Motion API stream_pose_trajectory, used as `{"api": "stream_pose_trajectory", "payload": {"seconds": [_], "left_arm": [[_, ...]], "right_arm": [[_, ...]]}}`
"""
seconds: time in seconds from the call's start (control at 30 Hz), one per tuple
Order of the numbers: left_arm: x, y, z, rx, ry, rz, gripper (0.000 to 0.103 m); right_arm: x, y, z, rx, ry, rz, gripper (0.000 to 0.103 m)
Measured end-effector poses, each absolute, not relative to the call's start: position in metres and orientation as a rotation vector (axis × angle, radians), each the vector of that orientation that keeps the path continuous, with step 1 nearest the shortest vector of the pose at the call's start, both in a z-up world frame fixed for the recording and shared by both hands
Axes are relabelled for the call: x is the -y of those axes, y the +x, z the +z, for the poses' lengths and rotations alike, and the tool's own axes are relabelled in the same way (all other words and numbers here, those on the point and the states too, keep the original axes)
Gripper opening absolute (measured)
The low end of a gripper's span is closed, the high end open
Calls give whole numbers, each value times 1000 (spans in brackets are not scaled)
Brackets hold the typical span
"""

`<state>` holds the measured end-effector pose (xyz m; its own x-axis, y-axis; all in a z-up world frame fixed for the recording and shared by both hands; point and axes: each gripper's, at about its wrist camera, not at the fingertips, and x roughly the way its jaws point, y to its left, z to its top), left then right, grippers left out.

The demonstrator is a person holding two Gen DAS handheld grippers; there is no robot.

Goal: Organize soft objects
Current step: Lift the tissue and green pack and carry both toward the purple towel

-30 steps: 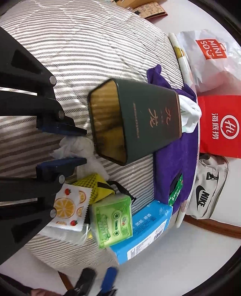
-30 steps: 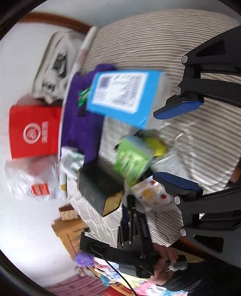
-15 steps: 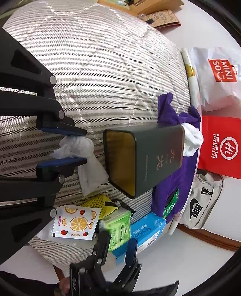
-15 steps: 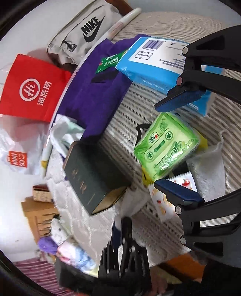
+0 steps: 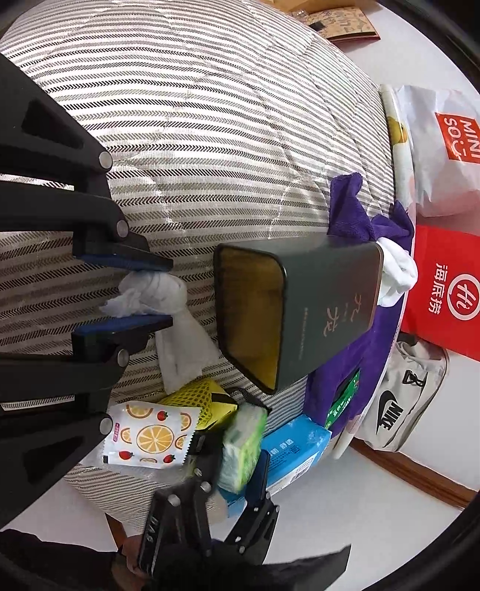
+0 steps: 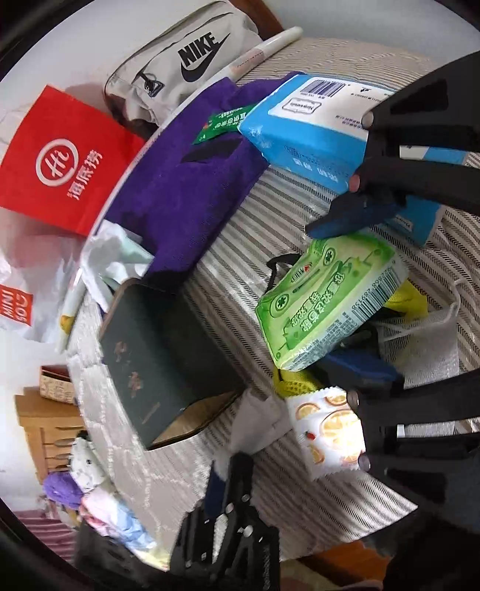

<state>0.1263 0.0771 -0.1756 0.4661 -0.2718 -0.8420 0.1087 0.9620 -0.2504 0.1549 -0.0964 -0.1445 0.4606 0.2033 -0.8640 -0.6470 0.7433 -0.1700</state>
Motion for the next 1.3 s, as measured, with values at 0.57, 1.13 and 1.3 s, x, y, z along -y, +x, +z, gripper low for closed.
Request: {"api": "stream_pose_trajectory", "payload": {"seconds": [0.57,1.13,1.3], "left_arm": [[-94,104,-170,-1074,-178,-105,22],[-69,111,-177,-1041,-65,-61,23],[-71,107,-173,-1042,-108,-103,22]], "right_arm": [[164,89,-94,-907,-209,529,49],[224,80,-151,-1037,-119,345,49],[228,80,-159,-1043,-90,347,49]]}}
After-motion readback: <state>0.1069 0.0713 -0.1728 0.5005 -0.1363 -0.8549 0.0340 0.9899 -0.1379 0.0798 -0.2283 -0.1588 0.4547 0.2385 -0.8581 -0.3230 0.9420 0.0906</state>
